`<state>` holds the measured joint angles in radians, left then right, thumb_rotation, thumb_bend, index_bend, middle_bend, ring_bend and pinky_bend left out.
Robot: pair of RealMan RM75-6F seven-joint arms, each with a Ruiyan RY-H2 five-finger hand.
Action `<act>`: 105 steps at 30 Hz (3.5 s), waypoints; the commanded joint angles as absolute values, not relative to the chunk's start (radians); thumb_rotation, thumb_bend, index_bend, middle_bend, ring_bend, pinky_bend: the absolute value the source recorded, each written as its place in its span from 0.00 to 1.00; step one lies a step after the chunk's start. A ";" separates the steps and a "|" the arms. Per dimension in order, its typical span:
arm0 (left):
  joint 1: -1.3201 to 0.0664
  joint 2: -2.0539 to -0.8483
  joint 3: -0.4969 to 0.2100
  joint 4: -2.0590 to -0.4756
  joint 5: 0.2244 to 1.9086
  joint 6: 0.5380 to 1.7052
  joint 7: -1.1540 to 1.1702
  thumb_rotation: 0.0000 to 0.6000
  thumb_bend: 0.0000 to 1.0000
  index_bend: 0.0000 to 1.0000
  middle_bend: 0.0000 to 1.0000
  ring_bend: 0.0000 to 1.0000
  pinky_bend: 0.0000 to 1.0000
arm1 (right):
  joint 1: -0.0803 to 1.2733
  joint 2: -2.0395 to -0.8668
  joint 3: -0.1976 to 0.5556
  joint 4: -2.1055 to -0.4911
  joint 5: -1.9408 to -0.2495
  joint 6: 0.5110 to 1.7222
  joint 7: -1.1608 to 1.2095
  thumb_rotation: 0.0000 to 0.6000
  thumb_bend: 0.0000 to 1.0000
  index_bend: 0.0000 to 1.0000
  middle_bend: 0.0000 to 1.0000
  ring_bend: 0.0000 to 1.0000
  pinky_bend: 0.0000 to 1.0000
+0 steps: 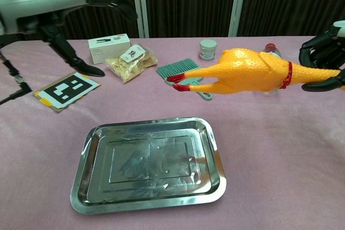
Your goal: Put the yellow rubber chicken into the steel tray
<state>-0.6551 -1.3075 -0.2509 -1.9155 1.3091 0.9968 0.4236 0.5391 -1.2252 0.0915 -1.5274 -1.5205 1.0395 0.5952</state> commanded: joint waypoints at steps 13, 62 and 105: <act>-0.864 -1.638 -0.276 -1.869 1.054 1.025 0.715 1.00 0.07 0.15 0.14 0.08 0.06 | 0.565 -1.242 0.132 -1.625 -1.465 1.035 0.500 1.00 0.25 1.00 0.86 0.81 0.88; -0.947 -1.824 -0.317 -1.714 1.080 1.172 0.641 1.00 0.50 0.58 0.59 0.51 0.35 | 0.566 -1.206 0.099 -1.666 -1.524 1.053 0.546 1.00 0.25 1.00 0.86 0.81 0.88; -0.941 -1.811 -0.315 -1.733 1.082 1.187 0.601 0.80 0.12 0.17 0.25 0.28 0.37 | 0.576 -1.204 0.102 -1.628 -1.514 1.055 0.611 1.00 0.25 1.00 0.86 0.81 0.88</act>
